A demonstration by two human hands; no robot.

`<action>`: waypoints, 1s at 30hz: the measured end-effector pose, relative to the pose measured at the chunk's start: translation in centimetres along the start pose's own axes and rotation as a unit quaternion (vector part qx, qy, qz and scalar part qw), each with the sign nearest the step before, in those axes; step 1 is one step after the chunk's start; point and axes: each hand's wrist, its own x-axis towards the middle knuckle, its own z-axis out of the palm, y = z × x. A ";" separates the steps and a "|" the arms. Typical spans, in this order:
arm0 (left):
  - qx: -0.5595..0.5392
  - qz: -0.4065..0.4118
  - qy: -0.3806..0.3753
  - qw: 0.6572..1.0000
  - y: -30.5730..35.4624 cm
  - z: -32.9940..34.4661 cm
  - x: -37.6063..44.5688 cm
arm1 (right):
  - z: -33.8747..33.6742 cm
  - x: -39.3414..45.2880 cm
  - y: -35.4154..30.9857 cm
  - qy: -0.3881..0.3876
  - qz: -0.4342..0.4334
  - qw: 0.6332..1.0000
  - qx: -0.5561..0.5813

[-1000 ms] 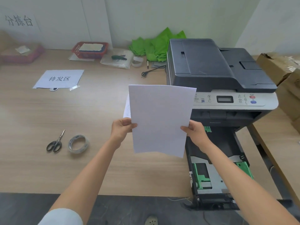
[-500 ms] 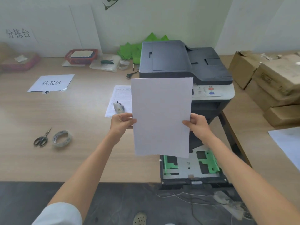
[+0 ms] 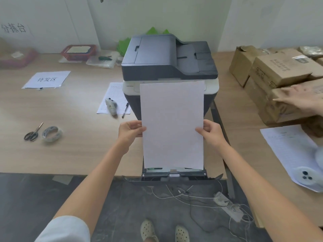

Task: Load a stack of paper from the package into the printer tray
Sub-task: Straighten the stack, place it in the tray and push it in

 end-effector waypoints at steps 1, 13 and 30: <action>0.000 -0.009 0.000 1.000 -0.3 0.1 -0.2 | 0.0 -0.2 0.3 -0.002 0.006 1.000 -0.004; 0.060 -0.149 -0.084 0.983 -5.2 -0.5 -1.3 | 0.6 -2.0 5.5 -0.058 0.175 0.983 -0.023; 0.104 -0.228 -0.058 0.966 -8.5 1.8 5.7 | 2.2 5.6 8.6 -0.038 0.294 0.952 -0.073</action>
